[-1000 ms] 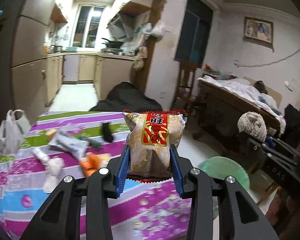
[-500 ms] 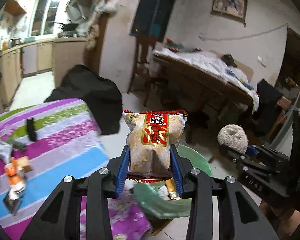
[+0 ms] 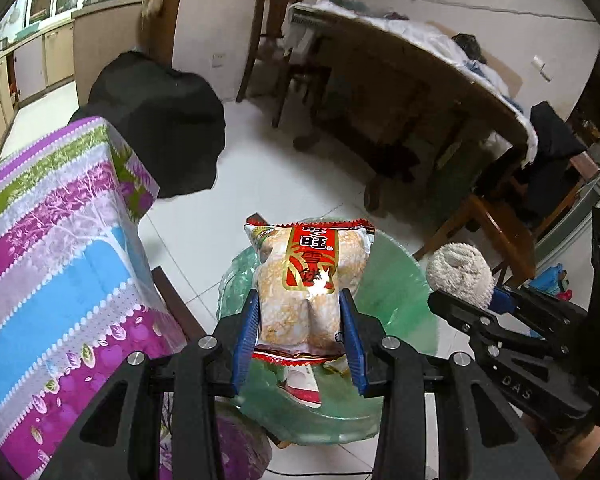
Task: Collect trash
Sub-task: 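Carry both items over the green bin and open both tools to drop them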
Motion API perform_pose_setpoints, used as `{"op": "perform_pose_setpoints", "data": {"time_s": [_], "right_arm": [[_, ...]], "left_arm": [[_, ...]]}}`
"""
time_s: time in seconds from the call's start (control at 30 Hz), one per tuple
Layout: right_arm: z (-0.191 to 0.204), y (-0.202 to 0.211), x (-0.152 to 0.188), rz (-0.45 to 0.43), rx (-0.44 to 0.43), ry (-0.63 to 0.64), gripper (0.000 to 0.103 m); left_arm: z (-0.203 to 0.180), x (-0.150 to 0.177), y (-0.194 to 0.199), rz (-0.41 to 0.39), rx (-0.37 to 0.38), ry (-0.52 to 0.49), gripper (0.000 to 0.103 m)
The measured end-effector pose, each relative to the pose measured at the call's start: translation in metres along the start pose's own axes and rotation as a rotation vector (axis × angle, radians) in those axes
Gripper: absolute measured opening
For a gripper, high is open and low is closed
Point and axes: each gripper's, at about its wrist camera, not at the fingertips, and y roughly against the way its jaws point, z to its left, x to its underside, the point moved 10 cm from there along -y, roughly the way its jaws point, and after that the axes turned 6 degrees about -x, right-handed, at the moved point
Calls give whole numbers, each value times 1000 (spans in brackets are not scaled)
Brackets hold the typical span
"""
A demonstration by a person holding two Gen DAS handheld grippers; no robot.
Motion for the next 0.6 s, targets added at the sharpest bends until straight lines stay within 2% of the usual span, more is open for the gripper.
{"op": "perform_pose_setpoints", "data": {"time_s": [0.2,0.6], "right_arm": [[-7,-12,7,25,-1,-8,33],[-29,-23,13,42,-14,-22,34]], "left_arm": [[8,6,-19,25,-18,-7,40],[-8,9,-31,55,-23,-49,40]]}}
